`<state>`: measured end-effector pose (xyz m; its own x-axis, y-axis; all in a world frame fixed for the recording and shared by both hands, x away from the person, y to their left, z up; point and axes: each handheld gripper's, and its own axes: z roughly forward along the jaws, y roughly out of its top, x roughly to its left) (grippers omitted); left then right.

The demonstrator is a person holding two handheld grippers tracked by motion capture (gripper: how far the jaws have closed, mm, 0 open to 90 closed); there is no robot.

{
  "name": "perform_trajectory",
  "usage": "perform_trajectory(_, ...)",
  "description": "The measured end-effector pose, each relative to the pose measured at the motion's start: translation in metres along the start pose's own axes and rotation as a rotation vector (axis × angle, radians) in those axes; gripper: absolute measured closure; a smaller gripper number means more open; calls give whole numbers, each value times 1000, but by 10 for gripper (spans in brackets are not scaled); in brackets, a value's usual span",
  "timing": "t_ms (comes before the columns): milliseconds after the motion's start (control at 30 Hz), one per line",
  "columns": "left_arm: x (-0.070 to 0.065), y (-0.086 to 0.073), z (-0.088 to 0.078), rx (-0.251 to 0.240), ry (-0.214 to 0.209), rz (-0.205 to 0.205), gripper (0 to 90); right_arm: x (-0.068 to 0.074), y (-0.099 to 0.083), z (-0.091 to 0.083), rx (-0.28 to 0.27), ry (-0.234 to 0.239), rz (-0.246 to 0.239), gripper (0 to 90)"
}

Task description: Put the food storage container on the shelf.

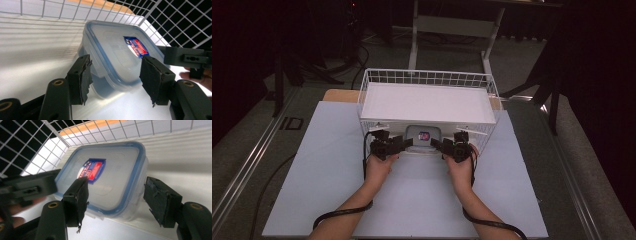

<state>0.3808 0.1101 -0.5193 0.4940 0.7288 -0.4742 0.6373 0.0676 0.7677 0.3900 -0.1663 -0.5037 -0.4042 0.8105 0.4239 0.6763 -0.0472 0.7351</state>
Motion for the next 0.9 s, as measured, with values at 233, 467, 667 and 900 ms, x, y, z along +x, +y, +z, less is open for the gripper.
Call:
perform_trajectory(233, -2, -9, -33, -19, -73, 47, 336, 9, -7, -20, -17, -30, -86, 375)
perform_trajectory(467, -16, -29, -58, -55, -71, 182, 163, 24, -15, -29, -13, -6, -134, 530)
perform_trajectory(667, -23, -43, -72, -84, -58, 244, 23, 33, -27, -24, 5, 17, -157, 677)
perform_trajectory(900, -22, -51, -77, -95, -34, 265, 23, 37, -41, -7, 59, 24, -184, 893)
